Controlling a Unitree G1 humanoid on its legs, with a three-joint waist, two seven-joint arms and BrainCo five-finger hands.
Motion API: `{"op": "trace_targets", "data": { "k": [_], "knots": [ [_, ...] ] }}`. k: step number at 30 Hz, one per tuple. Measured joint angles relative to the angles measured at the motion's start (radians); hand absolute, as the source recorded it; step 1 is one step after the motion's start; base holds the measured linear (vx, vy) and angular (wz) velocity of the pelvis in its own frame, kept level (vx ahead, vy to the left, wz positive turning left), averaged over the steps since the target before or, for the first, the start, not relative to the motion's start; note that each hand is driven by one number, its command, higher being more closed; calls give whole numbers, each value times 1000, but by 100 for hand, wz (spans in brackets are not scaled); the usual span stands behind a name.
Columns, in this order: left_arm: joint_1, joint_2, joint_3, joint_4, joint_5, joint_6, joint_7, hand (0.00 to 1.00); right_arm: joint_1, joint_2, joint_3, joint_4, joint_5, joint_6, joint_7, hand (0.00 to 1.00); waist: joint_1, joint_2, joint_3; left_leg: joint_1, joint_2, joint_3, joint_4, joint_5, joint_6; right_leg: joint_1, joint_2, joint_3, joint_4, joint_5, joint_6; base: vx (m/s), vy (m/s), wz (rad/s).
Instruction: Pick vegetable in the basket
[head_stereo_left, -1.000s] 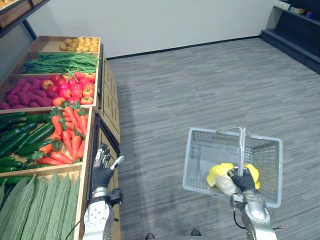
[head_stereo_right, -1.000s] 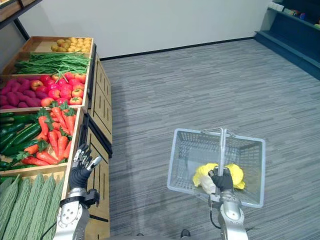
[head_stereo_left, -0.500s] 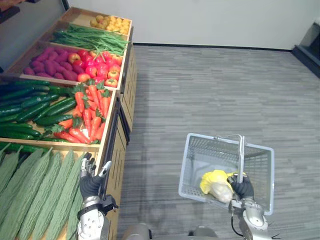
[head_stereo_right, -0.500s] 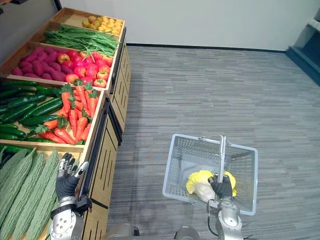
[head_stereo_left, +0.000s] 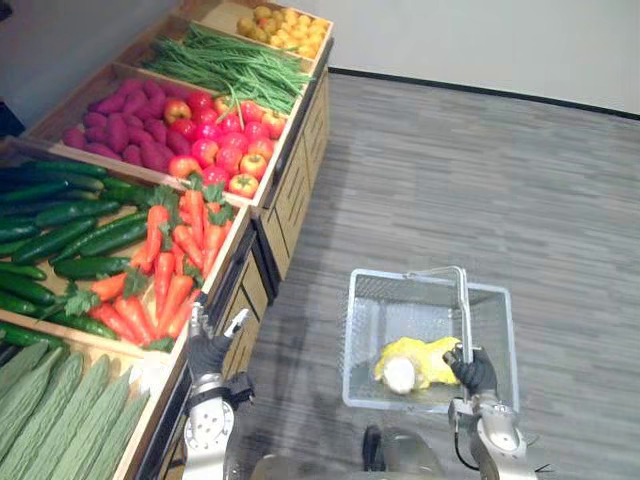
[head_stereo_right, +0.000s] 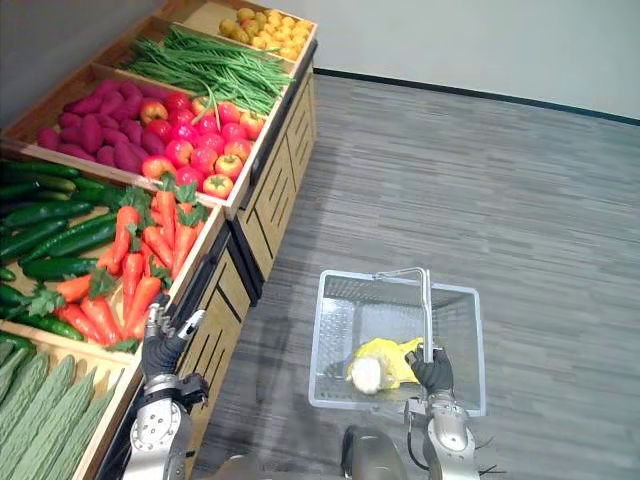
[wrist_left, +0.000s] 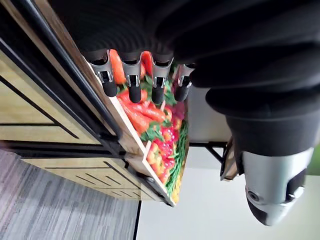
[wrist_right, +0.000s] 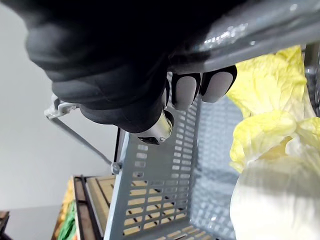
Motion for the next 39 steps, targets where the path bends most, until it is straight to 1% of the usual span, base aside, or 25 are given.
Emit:
{"op": "trace_targets", "data": {
  "k": [2,4,5,6,7,8,10,11,12,13,14,15,16,17,18,19,21,23,24,25,27,29,30,35,39],
  "knots": [
    [-3,0,0,-33,0,-6,0,0,-3,-1,-33,-28,9,-1,-17,100,5,15,0,-74,10,120,-57,-37,15,79,-1,-24,-61,0,0,358,-13,36],
    [-14,2,-2,-53,13,-12,1,0,5,2,-68,-27,21,-3,-20,100,8,24,1,-109,1,281,-228,-29,42,134,-3,-72,-55,-14,23,455,59,69],
    [-9,5,-12,-72,21,-12,2,0,25,7,-94,-29,34,-7,-29,100,5,46,-14,-93,-6,437,-407,56,175,138,11,-109,22,-54,67,503,72,137],
    [-20,31,-18,-78,32,-11,5,0,32,35,-116,-1,38,-7,-40,100,-21,10,-22,-48,-17,508,-439,16,233,106,-33,-111,142,-112,63,357,44,149],
    [-28,40,-19,-77,38,-10,5,0,34,37,-115,10,38,-7,-41,100,-28,-8,-29,-37,-36,516,-468,13,237,92,-49,-108,160,-143,63,366,28,135],
    [-36,46,-11,-76,41,-10,7,0,28,39,-116,19,39,-5,-42,100,-25,-26,-22,-19,-71,509,-516,12,236,83,-76,-114,118,-158,71,258,-31,77],
    [-35,47,-6,-61,53,-10,11,0,16,40,-120,44,36,-4,-41,100,-8,-27,-19,8,-99,481,-552,12,232,72,-100,-114,-4,-139,70,259,-114,50],
    [-35,46,-8,-54,61,-9,13,0,13,41,-123,64,36,-4,-40,100,-10,-30,-17,20,-110,460,-546,9,211,90,-105,-115,-47,-75,96,185,-124,63],
    [-31,38,-10,-49,66,-8,12,0,15,41,-137,92,37,-3,-42,100,-9,-33,-17,51,-116,442,-558,-12,147,126,-103,-140,-39,-70,95,247,-129,68],
    [-23,23,-20,-48,70,-8,12,0,5,40,-151,123,37,1,-42,100,-3,-24,-19,76,-117,426,-579,-25,121,123,-111,-154,40,-76,104,162,-60,53],
    [-16,21,-21,-48,75,-8,12,0,0,40,-151,135,36,2,-42,100,-4,-22,-17,85,-121,418,-589,-27,118,106,-123,-158,112,-76,105,144,-74,46],
    [-7,29,-22,-52,76,-8,12,0,5,47,-150,137,31,4,-40,100,-10,-30,-12,115,-146,395,-611,-31,111,49,-164,-157,300,-69,94,69,-43,54],
    [-6,39,-21,-61,76,-8,12,0,9,55,-151,137,19,5,-37,100,-11,-48,-5,143,-168,367,-625,-32,113,-3,-188,-133,445,-40,54,169,-69,76],
    [-6,48,-22,-78,76,-6,12,0,16,61,-151,138,7,8,-36,100,-15,-61,4,166,-186,329,-640,-34,119,-61,-198,-84,585,21,-4,226,-122,117],
    [-5,53,-38,-98,78,-7,16,0,32,72,-150,138,-1,11,-35,100,-36,-63,2,174,-192,268,-645,-38,124,-105,-162,9,633,-64,1,284,-186,153],
    [-6,55,-42,-108,91,-8,24,0,42,78,-149,138,-2,10,-32,100,-41,-70,5,174,-196,219,-648,-39,123,-142,-110,94,591,-116,18,225,-181,142],
    [-5,54,-49,-105,108,-8,27,0,48,82,-149,140,-2,10,-32,100,-43,-73,9,173,-202,147,-650,-45,112,-199,-49,230,490,-142,35,220,-202,122],
    [-6,51,-55,-104,117,-8,27,0,52,82,-149,149,-1,10,-32,100,-54,-72,8,172,-201,70,-643,-54,85,-232,12,373,381,-144,57,238,-243,133],
    [-6,52,-58,-105,122,-8,27,0,59,82,-149,149,0,10,-34,100,-59,-88,3,157,-208,24,-608,-71,44,-223,15,434,263,-99,62,196,-224,113],
    [-7,57,-59,-107,125,-9,26,0,68,82,-147,148,2,7,-34,100,-59,-105,0,152,-219,5,-581,-90,29,-221,0,445,215,-35,97,317,-323,130],
    [-5,40,-80,-87,135,-4,24,0,90,59,-154,171,18,3,-38,100,-41,-53,-11,139,-180,-78,-549,-115,-4,-204,19,352,245,-77,69,354,-301,93],
    [-5,24,-83,-89,136,-5,23,0,103,36,-155,172,20,8,-37,100,-33,-33,-15,143,-165,-95,-592,-94,-37,-204,24,312,248,-79,66,239,-268,61],
    [-12,8,-87,-94,145,-5,15,0,122,15,-146,165,19,8,-20,100,-31,-24,-17,158,-131,-119,-650,-73,-55,-153,46,262,166,-65,44,123,-266,57],
    [8,48,-83,-94,165,-5,3,0,164,34,-141,162,40,6,-17,100,-31,-37,-31,145,-151,-149,-643,-68,-34,-119,9,213,138,-56,48,-103,-8,40],
    [-5,176,-75,-94,285,-4,-8,0,173,32,-139,162,46,6,-13,100,-37,-46,-47,134,-134,-114,-678,-49,-40,-107,-4,187,87,-34,51,-66,2,24]
  ]
}}
